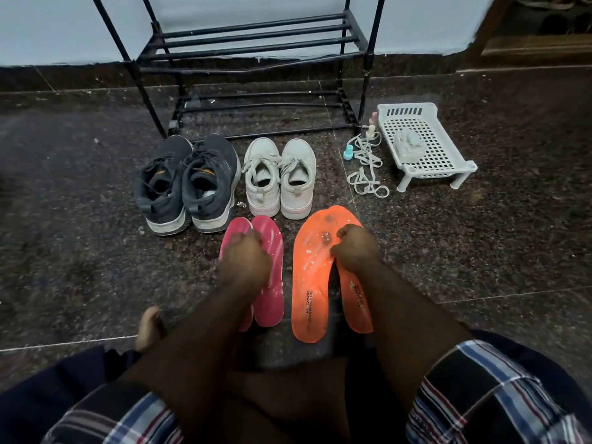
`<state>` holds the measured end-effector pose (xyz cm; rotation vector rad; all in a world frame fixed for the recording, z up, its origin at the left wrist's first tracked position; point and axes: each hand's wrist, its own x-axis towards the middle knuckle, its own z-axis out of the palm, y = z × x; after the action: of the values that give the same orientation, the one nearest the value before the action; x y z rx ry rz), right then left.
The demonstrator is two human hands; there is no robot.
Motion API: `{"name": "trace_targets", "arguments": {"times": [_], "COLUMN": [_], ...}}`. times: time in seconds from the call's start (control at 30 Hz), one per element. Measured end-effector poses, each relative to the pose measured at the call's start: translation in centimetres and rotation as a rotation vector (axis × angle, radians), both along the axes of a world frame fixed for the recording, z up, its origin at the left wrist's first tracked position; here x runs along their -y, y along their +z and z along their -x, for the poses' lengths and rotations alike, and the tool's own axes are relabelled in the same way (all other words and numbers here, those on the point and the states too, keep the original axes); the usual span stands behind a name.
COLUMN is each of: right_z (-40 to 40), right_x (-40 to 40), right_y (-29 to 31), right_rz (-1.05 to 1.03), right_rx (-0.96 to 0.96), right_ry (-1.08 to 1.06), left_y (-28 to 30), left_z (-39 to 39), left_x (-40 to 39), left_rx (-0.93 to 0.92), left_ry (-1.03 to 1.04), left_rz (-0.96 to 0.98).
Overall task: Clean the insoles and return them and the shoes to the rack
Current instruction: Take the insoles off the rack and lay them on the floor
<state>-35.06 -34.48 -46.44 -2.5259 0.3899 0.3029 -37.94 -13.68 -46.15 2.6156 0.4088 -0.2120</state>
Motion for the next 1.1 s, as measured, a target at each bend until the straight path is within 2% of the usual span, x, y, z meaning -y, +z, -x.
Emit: {"name": "trace_targets", "arguments": {"times": [0.07, 0.17, 0.47, 0.77, 0.83, 0.93, 1.1], "right_z": [-0.1, -0.2, 0.0, -0.1, -0.2, -0.7, -2.6], "right_x": [-0.5, -1.3, -1.5, -1.5, -1.3, -0.5, 2.4], "right_y": [-0.3, -0.5, -0.6, -0.8, -0.6, -0.1, 1.7], "right_rz": [-0.032, -0.049, -0.048, -0.047, -0.046, -0.044, -0.002], "right_rx": [0.003, -0.004, -0.019, -0.007, 0.0, 0.023, 0.07], "right_ry": [0.024, 0.045, 0.05, 0.071, 0.062, 0.026, -0.065], "left_y": [0.1, -0.6, -1.4, -1.0, -0.1, 1.0, 2.1], "left_z": [0.0, 0.3, 1.4, 2.3, 2.3, 2.3, 0.4], "left_x": [-2.0, -3.8, -4.6, -4.6, -4.0, -2.1, 2.8], "left_rx": [-0.103, -0.278, -0.224, -0.27, -0.254, -0.148, -0.045], "left_ry": [0.104, 0.228, 0.279, 0.352, 0.318, 0.154, -0.076], "left_rz": [-0.106, -0.034, 0.003, -0.009, -0.061, -0.13, -0.087]}}
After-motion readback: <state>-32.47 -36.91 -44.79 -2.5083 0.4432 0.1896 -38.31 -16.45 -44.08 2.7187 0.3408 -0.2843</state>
